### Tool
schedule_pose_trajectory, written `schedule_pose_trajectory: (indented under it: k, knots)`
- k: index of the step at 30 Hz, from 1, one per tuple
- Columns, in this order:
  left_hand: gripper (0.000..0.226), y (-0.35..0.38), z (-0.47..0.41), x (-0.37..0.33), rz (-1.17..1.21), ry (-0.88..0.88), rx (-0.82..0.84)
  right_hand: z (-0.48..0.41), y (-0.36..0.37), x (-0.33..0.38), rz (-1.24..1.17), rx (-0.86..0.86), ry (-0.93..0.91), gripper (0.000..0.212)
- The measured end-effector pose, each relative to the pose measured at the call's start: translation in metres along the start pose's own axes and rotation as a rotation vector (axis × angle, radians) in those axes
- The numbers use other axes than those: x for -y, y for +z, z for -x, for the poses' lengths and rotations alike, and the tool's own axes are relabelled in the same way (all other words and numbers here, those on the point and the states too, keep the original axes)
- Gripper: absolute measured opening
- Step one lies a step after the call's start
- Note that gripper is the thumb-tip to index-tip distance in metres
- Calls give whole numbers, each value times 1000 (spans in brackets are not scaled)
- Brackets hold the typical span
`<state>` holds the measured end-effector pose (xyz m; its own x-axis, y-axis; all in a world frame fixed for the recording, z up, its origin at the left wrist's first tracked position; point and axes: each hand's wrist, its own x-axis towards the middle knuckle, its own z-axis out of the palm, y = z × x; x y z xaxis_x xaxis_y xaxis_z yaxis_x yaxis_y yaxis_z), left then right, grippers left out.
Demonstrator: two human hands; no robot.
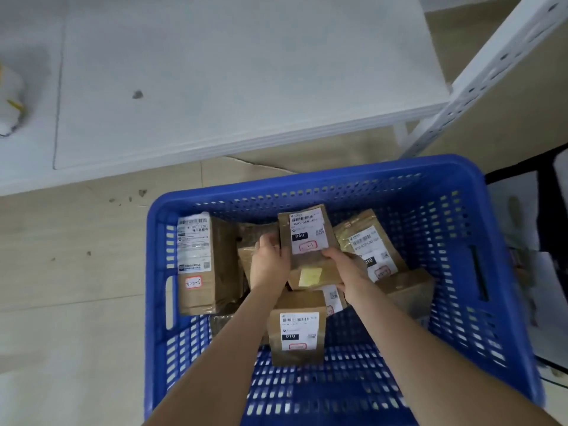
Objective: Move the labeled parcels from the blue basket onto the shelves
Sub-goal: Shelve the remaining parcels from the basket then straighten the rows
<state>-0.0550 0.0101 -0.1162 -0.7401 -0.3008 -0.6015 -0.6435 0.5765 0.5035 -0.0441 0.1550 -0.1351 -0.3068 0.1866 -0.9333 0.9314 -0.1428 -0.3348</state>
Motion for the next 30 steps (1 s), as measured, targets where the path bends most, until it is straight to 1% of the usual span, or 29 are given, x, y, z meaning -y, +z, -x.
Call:
schedule_pose_trajectory:
  k: [3, 6, 8, 11, 14, 15, 16, 18, 20, 22, 25, 27, 30]
  knots:
    - [61, -36, 42, -31, 114, -166, 108, 68, -23, 9, -118, 115, 30, 30]
    - [72, -79, 92, -65, 223, -252, 242, 136, -43, 21, -181, 238, 7, 29]
    - [67, -111, 128, -88, 302, -245, 321, 184, -53, 33, -229, 282, -4, 28]
    - [56, -162, 178, -121, 372, -145, 390, 247, -68, 50, -196, 347, -64, 26]
    - [30, -208, 222, -152, 408, -17, 392, 311, -77, 74, -123, 356, -179, 32]
    - [29, -221, 235, -162, 411, 10, 385, 332, -79, 83, -112, 351, -230, 37]
    - [33, -233, 248, -172, 427, 28, 376, 354, -81, 93, -108, 340, -282, 40]
    - [44, -253, 273, -189, 456, 65, 338, 392, -88, 107, -101, 321, -361, 35]
    - [53, -269, 296, -199, 462, 95, 309, 423, -96, 114, -110, 340, -396, 32]
    - [60, -280, 318, -204, 450, 120, 287, 447, -104, 116, -97, 364, -444, 38]
    - [57, -293, 354, -210, 487, 137, 233, 482, -118, 115, -79, 406, -495, 45]
    - [53, -303, 380, -215, 503, 181, 200, 506, -125, 116, -67, 424, -537, 48]
    - [48, -319, 416, -223, 540, 247, 162, 539, -131, 120, -51, 426, -603, 62]
